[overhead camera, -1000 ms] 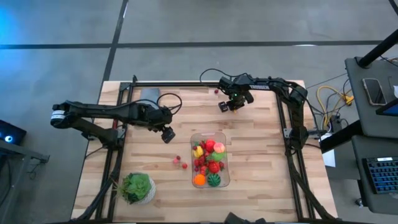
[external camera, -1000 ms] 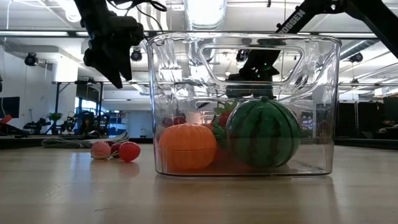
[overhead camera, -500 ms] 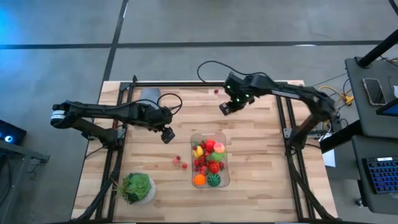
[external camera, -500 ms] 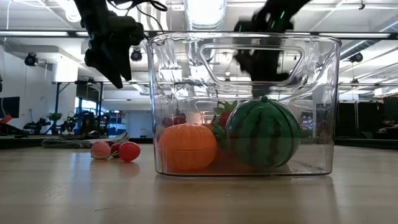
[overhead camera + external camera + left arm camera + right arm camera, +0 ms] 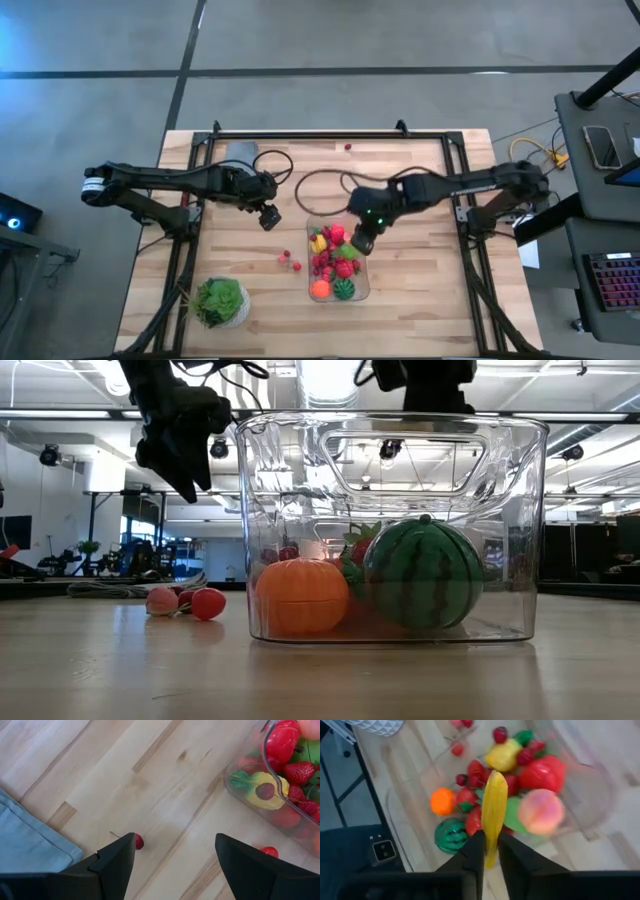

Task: Pick and placing Produce into tupperware
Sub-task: Put the chilli pepper into the transparent bin, then put the cherry into the transparent bin

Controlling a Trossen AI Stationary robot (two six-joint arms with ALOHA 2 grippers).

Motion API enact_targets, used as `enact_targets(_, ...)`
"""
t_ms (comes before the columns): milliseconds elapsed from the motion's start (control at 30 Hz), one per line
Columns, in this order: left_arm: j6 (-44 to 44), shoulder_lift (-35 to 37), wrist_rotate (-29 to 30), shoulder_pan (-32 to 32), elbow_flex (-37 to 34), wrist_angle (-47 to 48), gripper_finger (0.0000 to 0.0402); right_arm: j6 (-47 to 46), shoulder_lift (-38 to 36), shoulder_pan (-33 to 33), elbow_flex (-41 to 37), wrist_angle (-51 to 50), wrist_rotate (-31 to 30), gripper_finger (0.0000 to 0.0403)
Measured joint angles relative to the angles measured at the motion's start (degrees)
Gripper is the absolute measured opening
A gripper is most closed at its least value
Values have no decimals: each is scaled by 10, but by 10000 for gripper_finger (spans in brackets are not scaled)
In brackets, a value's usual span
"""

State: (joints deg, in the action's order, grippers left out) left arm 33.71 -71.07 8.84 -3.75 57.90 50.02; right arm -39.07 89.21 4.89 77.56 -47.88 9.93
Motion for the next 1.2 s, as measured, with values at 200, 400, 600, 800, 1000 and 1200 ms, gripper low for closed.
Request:
enact_targets(200, 5, 0, 0, 0, -1, 6, 260, -29, 29, 12, 0, 44, 6, 139)
enact_targets(400, 6, -1, 14, 0, -6, 29, 260, -81, 11, 4, 0, 41, 5, 212)
enact_targets(600, 33, 18, 26, -1, -78, -36, 260, -97, -17, 2, 0, 24, -6, 232)
enact_targets(800, 60, 25, 8, -2, -159, -80, 260, -105, -41, 5, 0, 15, -6, 233)
enact_targets(1000, 85, 9, 9, -3, -199, -130, 260, -104, -78, 2, 0, 21, -10, 233)
enact_targets(1200, 95, -15, 20, -8, -218, -211, 260, -104, -104, 0, 0, 27, -11, 233)
